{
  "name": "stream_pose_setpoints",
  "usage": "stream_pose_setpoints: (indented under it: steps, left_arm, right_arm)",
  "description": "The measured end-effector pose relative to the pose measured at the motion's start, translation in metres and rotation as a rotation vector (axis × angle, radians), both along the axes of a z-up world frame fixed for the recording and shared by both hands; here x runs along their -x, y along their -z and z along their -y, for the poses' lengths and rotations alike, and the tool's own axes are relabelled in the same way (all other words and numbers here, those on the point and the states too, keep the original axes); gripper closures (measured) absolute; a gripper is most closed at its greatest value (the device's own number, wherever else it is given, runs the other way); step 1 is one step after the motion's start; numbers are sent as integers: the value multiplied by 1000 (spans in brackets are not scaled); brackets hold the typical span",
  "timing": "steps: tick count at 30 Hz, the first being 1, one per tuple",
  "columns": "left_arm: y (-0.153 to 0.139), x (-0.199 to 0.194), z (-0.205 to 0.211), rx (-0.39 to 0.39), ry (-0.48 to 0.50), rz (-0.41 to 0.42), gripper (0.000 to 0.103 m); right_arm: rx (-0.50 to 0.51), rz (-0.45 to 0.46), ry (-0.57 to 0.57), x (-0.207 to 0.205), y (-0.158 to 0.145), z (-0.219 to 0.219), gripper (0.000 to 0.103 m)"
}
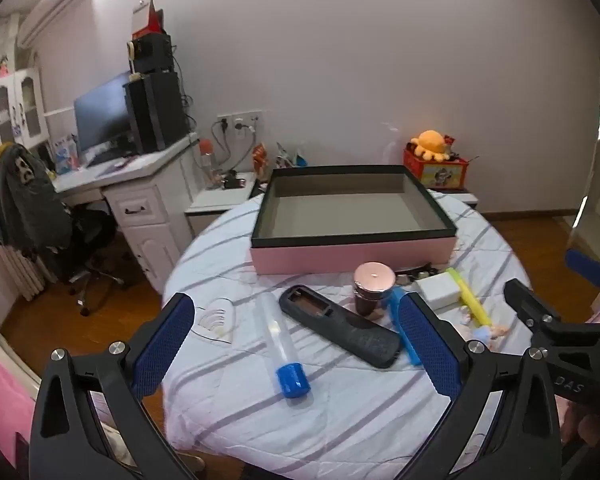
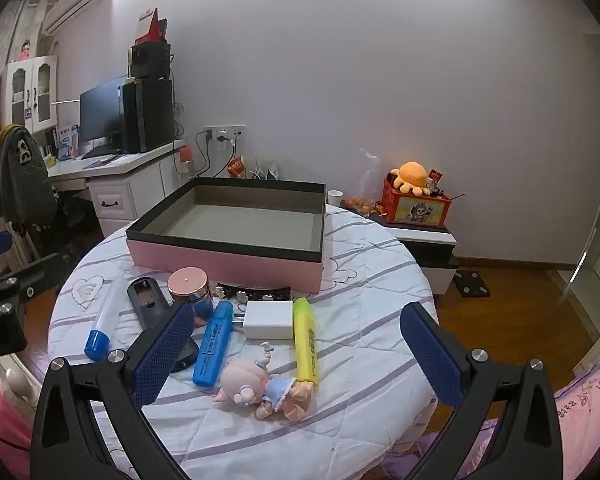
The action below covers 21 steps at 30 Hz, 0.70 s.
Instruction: Organize rigid objects
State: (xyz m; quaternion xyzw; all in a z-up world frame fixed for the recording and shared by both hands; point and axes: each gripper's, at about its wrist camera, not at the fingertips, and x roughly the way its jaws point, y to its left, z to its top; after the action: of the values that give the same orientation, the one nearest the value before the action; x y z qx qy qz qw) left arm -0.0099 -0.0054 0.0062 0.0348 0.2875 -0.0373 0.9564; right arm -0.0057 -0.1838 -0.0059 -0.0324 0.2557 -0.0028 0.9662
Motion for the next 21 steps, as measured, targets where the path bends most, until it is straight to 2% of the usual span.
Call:
stream_pose_setpoints:
  steps: [2,6,21]
  left_arm:
    - [0,-2,-3,34,12,-17,0]
    - [0,-2,1,-23,-26,-8,0]
    - [-3,2,1,16,1,-2,0]
  right_arm:
    - [-20,-5,-3,-2,-1,7,0]
    - [-24,-3,-5,-1,-1,7,0]
    - [-24,9,6,4,-9,11,0]
